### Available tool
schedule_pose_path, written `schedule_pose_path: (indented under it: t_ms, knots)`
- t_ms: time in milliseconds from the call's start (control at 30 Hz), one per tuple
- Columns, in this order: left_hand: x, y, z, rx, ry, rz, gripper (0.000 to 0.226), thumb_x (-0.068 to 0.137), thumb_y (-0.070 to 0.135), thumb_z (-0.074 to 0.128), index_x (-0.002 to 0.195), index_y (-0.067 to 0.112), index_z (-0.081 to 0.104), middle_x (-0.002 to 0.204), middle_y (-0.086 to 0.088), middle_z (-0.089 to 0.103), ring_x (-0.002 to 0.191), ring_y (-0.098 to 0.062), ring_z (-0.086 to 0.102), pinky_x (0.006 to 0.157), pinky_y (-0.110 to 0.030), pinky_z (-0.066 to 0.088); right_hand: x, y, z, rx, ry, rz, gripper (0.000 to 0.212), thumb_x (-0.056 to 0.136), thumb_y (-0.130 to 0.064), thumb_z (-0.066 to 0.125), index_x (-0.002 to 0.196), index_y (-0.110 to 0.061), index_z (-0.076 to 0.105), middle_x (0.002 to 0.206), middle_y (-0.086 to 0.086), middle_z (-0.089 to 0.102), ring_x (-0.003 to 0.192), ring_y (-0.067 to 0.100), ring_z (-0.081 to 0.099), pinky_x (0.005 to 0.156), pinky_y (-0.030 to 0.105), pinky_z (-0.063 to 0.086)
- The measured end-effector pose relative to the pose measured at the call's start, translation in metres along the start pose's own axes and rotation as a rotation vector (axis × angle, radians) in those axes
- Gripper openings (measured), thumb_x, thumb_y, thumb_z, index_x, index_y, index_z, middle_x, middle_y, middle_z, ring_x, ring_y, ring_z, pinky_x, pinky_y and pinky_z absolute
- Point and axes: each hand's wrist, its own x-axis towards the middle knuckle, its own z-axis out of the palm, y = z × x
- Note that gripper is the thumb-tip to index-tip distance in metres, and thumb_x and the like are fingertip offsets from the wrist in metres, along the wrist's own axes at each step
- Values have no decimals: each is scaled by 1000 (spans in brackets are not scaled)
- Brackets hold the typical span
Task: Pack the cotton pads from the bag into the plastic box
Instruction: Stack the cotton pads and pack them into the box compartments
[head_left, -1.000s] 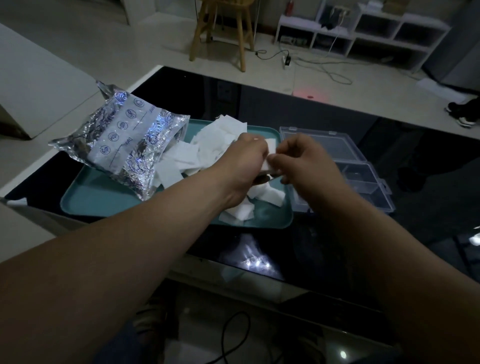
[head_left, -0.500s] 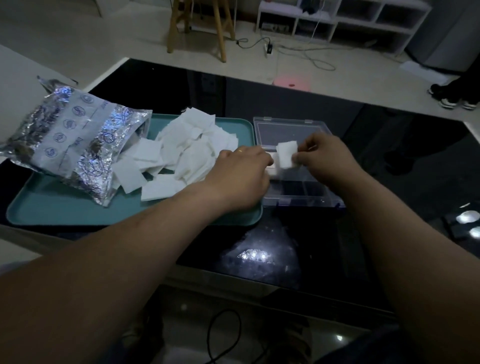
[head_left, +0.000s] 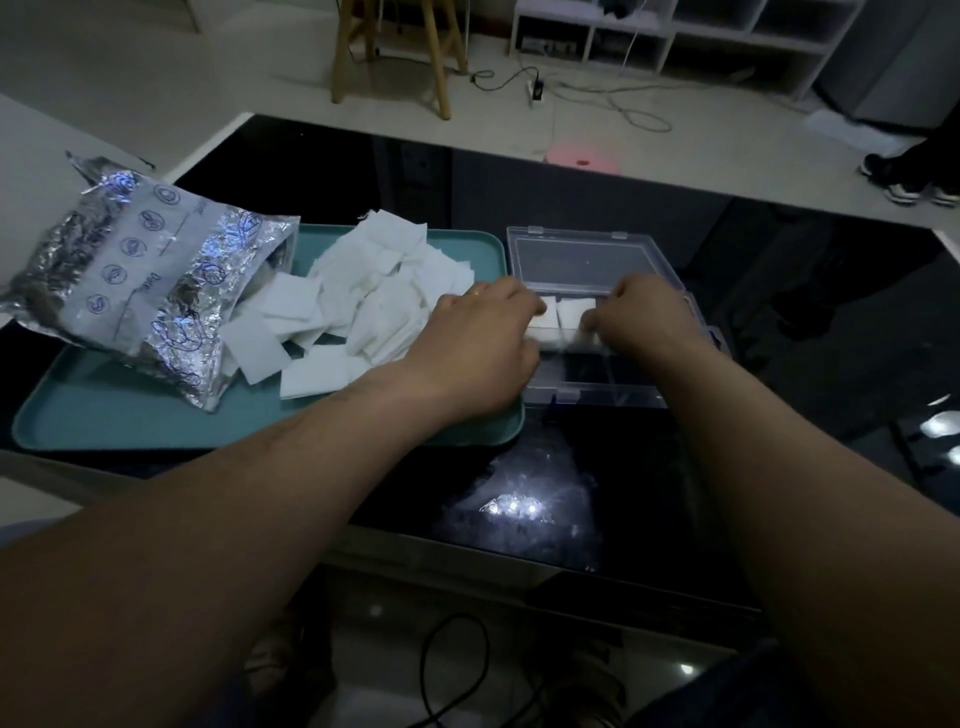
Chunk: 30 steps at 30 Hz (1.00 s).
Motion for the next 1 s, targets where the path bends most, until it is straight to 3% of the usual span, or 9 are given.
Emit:
schedule_pose_path:
  t_ms: [67, 100, 200, 300, 433, 567, 700, 867, 1000]
  knots:
    - [-1, -6, -21, -76, 113, 23, 43, 93, 30, 47, 133, 18, 59, 136, -4, 55, 125, -27, 53, 103, -50, 43, -3, -4, 1, 17, 82, -44, 12, 82, -25, 69, 84, -16, 62, 83, 2, 65, 90, 31, 64, 91, 46, 52]
    - [-2, -12, -35, -123, 183, 21, 42, 92, 29, 48, 129, 17, 62, 133, -5, 56, 122, -27, 55, 102, -49, 45, -5, -7, 1, 41, 133, -94, 11, 84, -25, 67, 83, -15, 60, 80, 0, 64, 86, 28, 64, 81, 40, 50]
    - [-16, -46, -78, -182, 291, -80, 28, 96, 21, 54, 121, 18, 67, 120, -1, 62, 110, -18, 59, 95, -32, 47, -21, -33, 1, 113, 204, -311, 10, 91, -22, 63, 85, -17, 59, 77, -6, 59, 71, 14, 55, 59, 31, 35]
    - [-47, -89, -94, -134, 231, -216, 21, 97, 17, 57, 115, 19, 68, 109, 1, 63, 98, -17, 60, 77, -27, 44, -45, -66, 9, 116, 133, -517, 9, 95, -25, 65, 89, -20, 62, 79, -10, 60, 71, 4, 52, 58, 25, 38]
    - [-79, -120, -85, 30, 21, -255, 21, 96, 29, 59, 117, 25, 63, 115, 1, 60, 102, -21, 60, 85, -35, 45, -69, -93, 35, 37, -17, -656, 9, 96, -32, 66, 95, -23, 66, 85, -12, 64, 78, 9, 60, 68, 34, 51]
    - [-83, -116, -76, 98, -126, -200, 28, 95, 42, 60, 117, 26, 57, 120, -1, 56, 107, -25, 58, 91, -43, 49, -81, -105, 52, -84, -121, -603, 20, 95, -35, 63, 114, -26, 61, 101, -7, 66, 91, 19, 62, 77, 36, 52]
    - [-73, -111, -65, 59, -152, -273, 28, 94, 46, 58, 107, 22, 51, 114, -4, 60, 101, -28, 58, 85, -42, 50, -83, -107, 58, -34, -82, -436, 25, 97, -32, 60, 120, -22, 59, 114, 3, 67, 95, 24, 61, 77, 35, 46]
    - [-63, -109, -55, 67, -158, -379, 45, 96, 58, 55, 115, 19, 46, 115, -7, 64, 102, -30, 59, 77, -40, 46, -89, -104, 60, 78, -115, -362, 27, 99, -28, 57, 126, -27, 61, 109, 0, 69, 75, 7, 60, 59, 24, 40]
    - [-61, -110, -51, 49, -110, -396, 40, 95, 58, 55, 110, 22, 43, 110, -4, 65, 96, -29, 60, 74, -40, 45, -87, -108, 63, 82, -131, -401, 26, 99, -28, 57, 123, -34, 63, 115, -1, 69, 88, 19, 65, 74, 34, 53]
